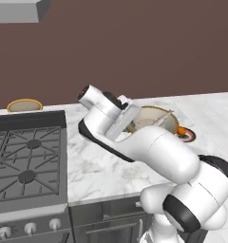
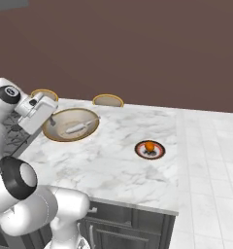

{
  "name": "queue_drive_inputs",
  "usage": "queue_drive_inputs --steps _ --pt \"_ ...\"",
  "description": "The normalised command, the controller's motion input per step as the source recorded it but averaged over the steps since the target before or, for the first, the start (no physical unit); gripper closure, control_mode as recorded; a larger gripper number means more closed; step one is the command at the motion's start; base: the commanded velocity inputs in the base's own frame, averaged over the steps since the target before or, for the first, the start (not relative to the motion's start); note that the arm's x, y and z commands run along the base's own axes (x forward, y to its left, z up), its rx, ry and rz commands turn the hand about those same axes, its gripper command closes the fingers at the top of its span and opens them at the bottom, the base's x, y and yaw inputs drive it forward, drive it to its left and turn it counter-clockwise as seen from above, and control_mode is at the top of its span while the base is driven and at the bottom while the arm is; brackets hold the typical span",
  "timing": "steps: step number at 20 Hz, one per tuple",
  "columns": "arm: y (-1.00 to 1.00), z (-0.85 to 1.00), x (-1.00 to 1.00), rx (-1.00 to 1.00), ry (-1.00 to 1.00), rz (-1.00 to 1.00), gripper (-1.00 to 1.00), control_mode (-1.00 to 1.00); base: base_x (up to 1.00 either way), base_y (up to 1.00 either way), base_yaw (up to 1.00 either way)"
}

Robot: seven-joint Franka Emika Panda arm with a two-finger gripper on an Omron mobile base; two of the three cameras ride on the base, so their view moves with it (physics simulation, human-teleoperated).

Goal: Remove the tangerine from the bowl and place it on the small plate. Then place the bowl with only the fish in the microwave, close the door, and press the start button to microwave the fish.

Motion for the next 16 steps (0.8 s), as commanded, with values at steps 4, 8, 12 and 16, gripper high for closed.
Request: queue_drive_inputs --steps 4,8,12,16 --pt "0.00 -0.06 -0.23 -0.01 0.00 -0.04 1.00 -1.00 0.00 0.00 0.00" --pt "0.00 -0.47 -0.30 -0.05 0.09 0.00 1.00 -1.00 0.00 0.00 0.00" --pt "0.09 -0.24 -0.11 -0.03 0.03 0.00 1.00 -1.00 0.00 0.00 0.00" --pt "0.00 -0.02 -0.34 -0.02 -0.18 0.00 1.00 -1.00 0.00 0.00 0.00"
